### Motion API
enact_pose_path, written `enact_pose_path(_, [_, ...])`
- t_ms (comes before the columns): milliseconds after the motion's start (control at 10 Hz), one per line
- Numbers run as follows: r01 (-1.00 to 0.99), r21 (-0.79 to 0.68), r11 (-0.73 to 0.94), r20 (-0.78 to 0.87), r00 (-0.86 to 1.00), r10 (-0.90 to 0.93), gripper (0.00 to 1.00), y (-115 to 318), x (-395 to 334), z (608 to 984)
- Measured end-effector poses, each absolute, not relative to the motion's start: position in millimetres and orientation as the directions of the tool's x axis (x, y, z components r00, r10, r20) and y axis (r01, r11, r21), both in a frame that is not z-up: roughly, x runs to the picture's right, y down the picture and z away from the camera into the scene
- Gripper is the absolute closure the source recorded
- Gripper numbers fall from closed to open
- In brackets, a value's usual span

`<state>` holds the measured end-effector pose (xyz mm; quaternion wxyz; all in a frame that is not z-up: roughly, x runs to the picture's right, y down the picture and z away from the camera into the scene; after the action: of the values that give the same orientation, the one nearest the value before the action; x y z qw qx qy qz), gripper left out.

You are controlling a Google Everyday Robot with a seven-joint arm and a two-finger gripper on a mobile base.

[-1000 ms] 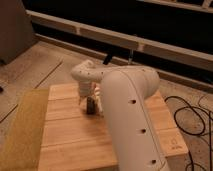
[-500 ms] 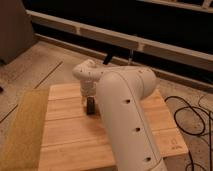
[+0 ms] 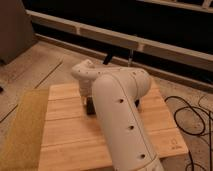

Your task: Place the eraser in the ceramic cup

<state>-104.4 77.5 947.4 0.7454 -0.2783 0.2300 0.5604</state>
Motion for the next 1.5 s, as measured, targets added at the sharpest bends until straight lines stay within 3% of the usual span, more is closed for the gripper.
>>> enact_pose_path(300, [-0.967, -0.142, 0.210, -0.659, 0.250, 0.710, 0.99, 78, -102, 949])
enact_pose_path(500, [-0.966, -0.141, 0.218, -0.618, 0.257, 0.743, 1.00, 60, -107, 942])
enact_pose_path(800, [-0.938, -0.120, 0.326, -0.475, 0.342, 0.811, 1.00, -7, -128, 893])
enact_pose_path(1300, [-0.948, 0.030, 0.316, -0.372, 0.283, 0.884, 1.00, -104, -58, 817])
enact_pose_path(1500, [-0.950, 0.040, 0.310, -0.371, 0.274, 0.887, 1.00, -108, -53, 814])
